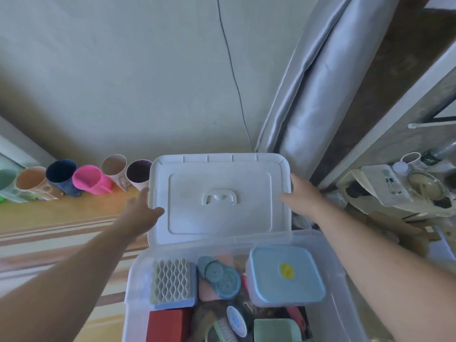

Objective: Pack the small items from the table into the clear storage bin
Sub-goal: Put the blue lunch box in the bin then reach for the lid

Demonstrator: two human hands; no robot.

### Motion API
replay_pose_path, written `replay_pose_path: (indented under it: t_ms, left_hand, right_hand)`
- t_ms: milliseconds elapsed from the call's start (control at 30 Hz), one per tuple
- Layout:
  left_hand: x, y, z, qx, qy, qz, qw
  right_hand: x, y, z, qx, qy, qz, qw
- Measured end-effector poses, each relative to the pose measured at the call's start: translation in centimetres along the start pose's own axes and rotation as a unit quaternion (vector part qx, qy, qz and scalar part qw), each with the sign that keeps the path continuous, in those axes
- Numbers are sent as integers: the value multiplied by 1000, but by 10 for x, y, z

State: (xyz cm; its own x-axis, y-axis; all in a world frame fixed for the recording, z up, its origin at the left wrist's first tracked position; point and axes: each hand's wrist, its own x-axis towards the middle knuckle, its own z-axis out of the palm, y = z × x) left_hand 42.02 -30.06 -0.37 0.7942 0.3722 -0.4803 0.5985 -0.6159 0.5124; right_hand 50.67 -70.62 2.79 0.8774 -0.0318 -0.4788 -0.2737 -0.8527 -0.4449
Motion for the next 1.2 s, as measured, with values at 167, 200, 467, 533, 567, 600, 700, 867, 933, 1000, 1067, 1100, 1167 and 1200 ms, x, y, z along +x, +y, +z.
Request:
replay_pose_path:
  t_ms: [167,200,467,533,567,600,700,867,933,1000,1067,1100,1167,1200]
  left_hand:
    - [26,-6,21,-253,-44,-132,957]
    - [29,-6,26,-264,-56,-128,954]
    - [34,-6,29,-298,-25,-158,941]
    - [38,-8,30,-361,-48,-192,911]
    - [38,-10,30,-388,-57,-206,897]
    - [37,-13,30,-407,-59,-212,886]
    - [31,-20,22,-448,-49,-195,871]
    - [-17,-9,-19,-506,-41,-118,854]
    - [-48,-7,-37,-524,-37,-33,850]
    - [-93,-20,-53,-518,-62,29,853]
    - [-132,-41,-65,-512,-105,49,851]
    - [-146,-51,-68,-488,-147,27,860]
    - [-176,-63,-63,-405,-208,61,888]
    - [-189,-65,-60,-370,-229,90,896]
  right_hand:
    - [31,9,34,135,-39,97,985]
    - [32,11,39,139,-37,98,985]
    - [31,20,36,226,-39,115,967]
    - [29,21,37,245,-51,122,960]
    - [28,21,38,262,-49,125,956]
    - [26,21,38,278,-39,132,951]
    - [14,20,22,329,8,140,934]
    - [-31,30,-19,465,26,96,880]
    - [-57,39,-37,553,42,81,828]
    - [-90,62,-45,560,2,11,828]
    - [-121,90,-46,481,-61,-90,870]
    - [-134,104,-45,440,-91,-109,887]
    - [-158,120,-43,439,-182,-111,873]
    - [-170,124,-39,414,-164,-147,883]
